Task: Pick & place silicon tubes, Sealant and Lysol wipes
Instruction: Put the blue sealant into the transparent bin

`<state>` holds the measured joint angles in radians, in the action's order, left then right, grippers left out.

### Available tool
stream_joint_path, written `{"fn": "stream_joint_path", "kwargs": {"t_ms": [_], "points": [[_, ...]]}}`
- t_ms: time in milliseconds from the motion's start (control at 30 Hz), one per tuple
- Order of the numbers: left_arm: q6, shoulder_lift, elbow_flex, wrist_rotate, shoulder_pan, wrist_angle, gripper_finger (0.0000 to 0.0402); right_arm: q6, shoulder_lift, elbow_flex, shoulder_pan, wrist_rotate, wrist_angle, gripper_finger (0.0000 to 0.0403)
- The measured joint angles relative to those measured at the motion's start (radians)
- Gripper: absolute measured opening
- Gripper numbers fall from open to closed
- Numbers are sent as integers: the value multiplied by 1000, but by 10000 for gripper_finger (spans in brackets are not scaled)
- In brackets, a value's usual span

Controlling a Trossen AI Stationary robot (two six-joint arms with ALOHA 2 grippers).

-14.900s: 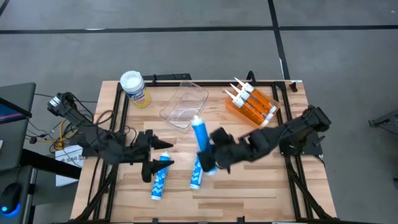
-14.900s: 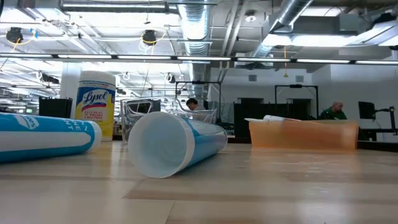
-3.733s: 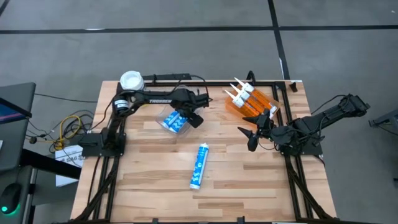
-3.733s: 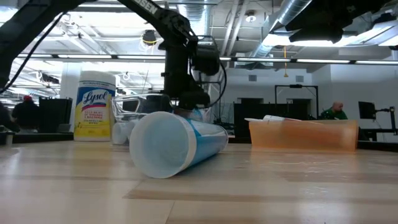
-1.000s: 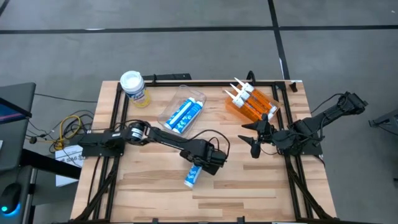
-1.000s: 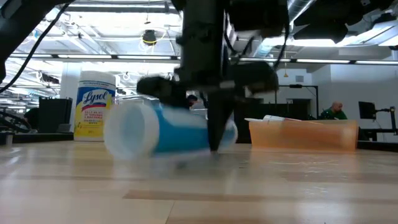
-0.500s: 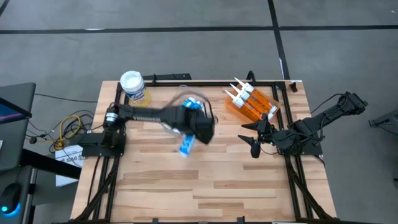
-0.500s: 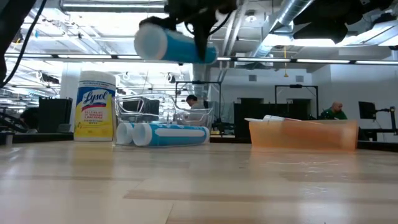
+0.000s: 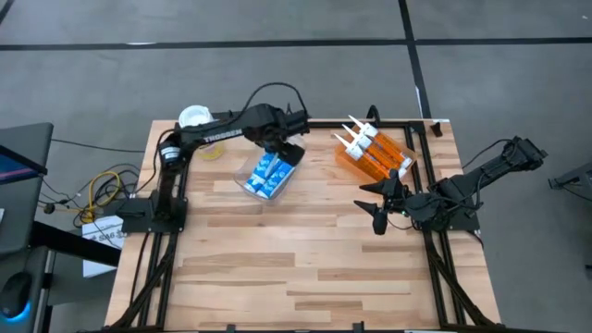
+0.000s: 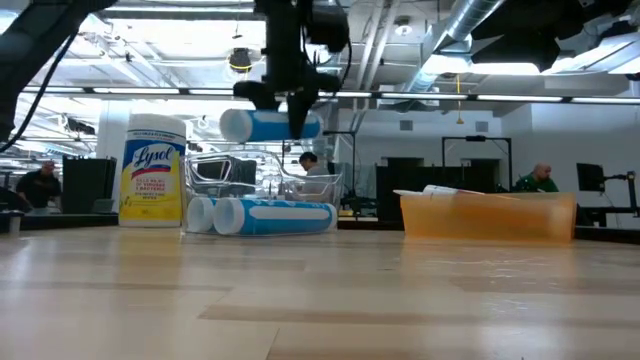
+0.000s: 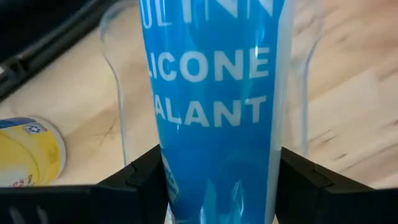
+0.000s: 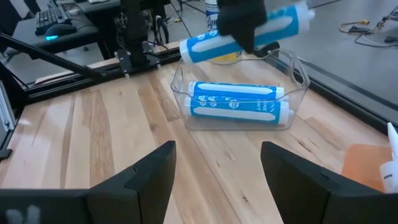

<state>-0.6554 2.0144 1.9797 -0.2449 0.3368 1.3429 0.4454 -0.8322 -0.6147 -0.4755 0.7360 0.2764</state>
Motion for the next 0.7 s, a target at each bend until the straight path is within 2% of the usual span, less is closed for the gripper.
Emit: {"fn": "stream_joint_path", "kwargs": {"t_ms": [333,700], "points": [[146,159,0,11,12,-7,201,0,0,0,0,4,3,227],[172,248,-1,14,17,-21,200,1,0,0,0,4,0,227]]}}
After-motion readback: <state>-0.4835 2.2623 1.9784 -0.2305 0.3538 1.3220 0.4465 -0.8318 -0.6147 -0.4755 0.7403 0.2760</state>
